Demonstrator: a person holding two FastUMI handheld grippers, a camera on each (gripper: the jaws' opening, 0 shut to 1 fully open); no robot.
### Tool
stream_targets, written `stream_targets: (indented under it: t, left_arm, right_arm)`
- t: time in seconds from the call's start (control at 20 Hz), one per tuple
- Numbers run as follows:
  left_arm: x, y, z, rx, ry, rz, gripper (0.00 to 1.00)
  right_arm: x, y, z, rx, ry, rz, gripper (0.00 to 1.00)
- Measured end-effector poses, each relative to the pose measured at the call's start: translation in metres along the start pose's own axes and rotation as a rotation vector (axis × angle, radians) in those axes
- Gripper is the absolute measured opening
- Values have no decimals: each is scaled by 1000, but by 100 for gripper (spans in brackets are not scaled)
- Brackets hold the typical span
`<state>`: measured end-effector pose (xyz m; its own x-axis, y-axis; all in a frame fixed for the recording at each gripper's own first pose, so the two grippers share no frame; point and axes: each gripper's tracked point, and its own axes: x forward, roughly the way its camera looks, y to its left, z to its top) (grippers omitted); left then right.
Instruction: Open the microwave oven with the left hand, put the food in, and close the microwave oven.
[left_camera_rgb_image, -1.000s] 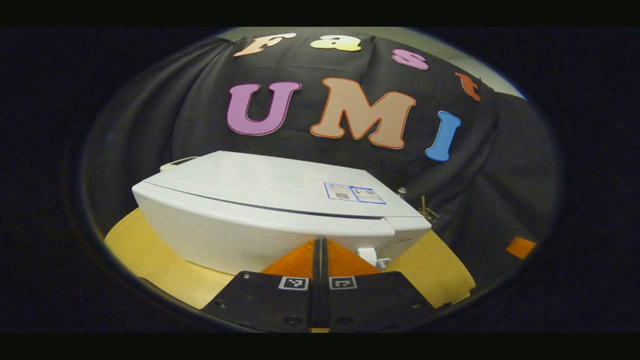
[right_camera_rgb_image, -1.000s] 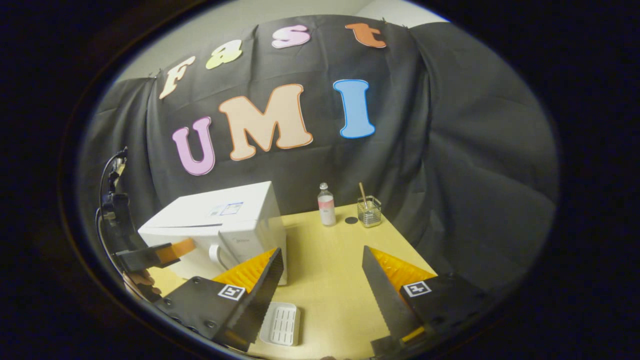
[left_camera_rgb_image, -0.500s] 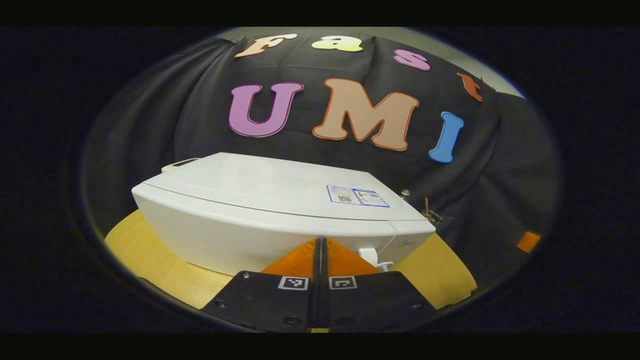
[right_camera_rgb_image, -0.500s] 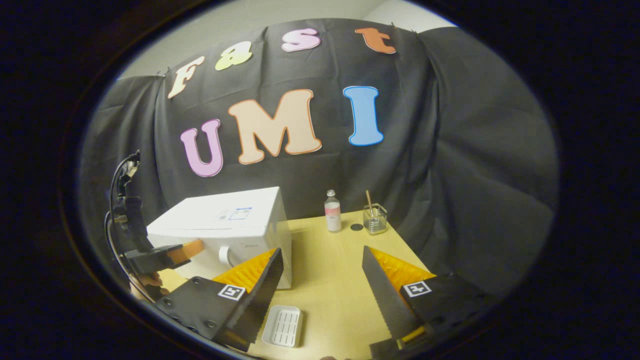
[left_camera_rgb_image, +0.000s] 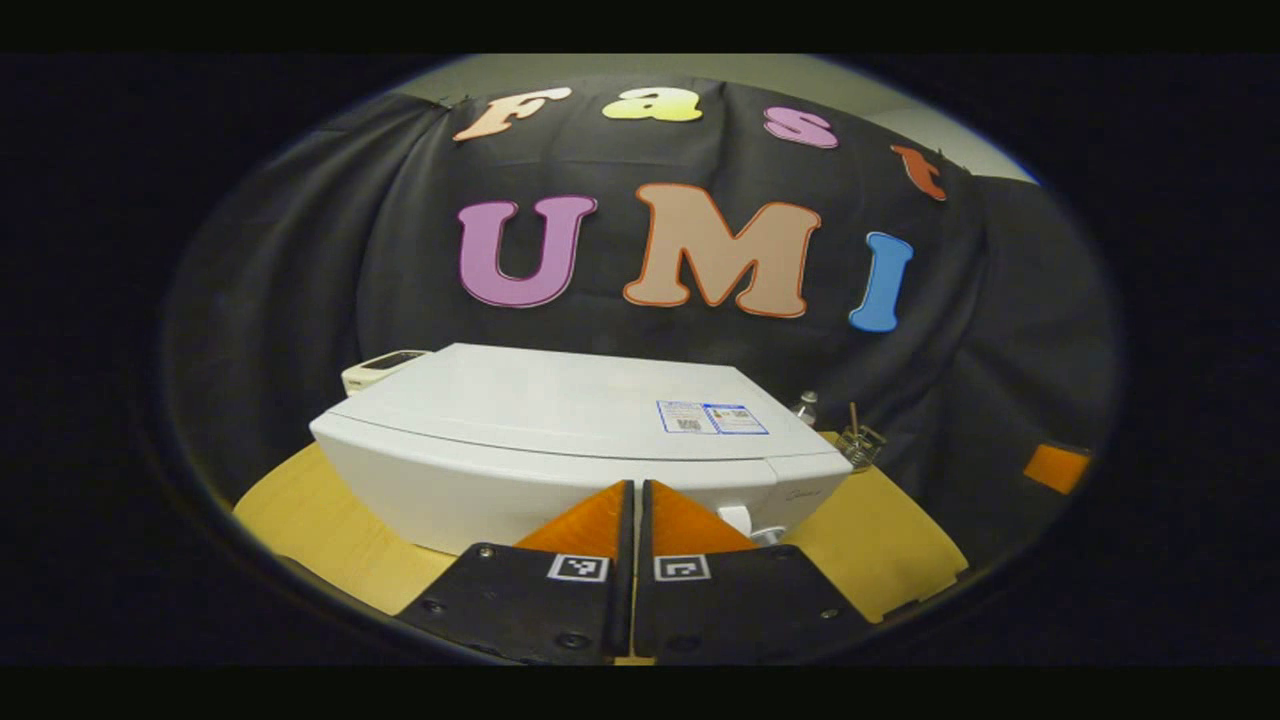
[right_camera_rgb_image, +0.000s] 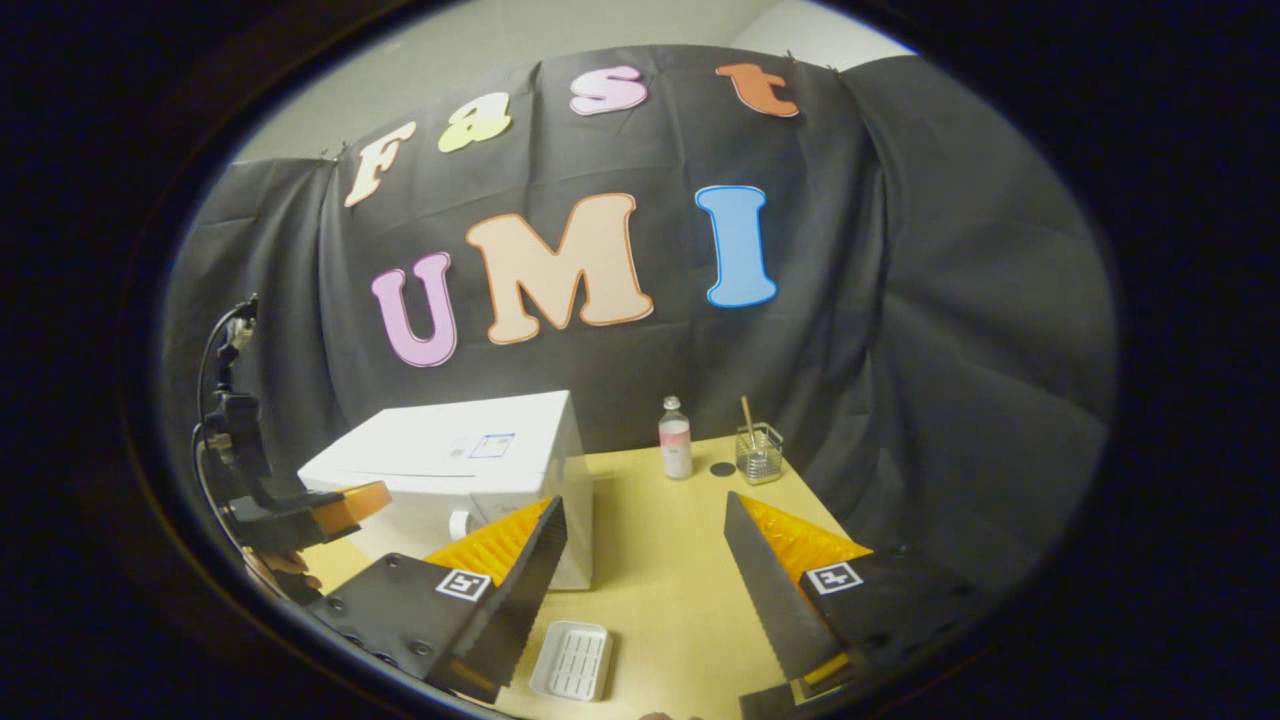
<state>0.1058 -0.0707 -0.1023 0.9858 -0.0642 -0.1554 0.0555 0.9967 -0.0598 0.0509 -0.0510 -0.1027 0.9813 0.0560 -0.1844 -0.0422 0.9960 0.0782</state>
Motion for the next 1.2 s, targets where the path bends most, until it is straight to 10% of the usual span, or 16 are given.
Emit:
stream_targets:
  t: [0.2, 0.6, 1.2]
  left_arm:
    - [-28, 17, 12, 19, -34, 45, 19]
    - [-70, 43, 34, -19, -121, 130, 96]
    - [-104, 79, 44, -6, -154, 230, 96]
  right_arm:
    - [-1, 11, 6, -10, -12, 28, 92]
    - [-1, 33, 13, -38, -13, 87, 98]
    - [-11, 60, 44, -79, -83, 167, 98]
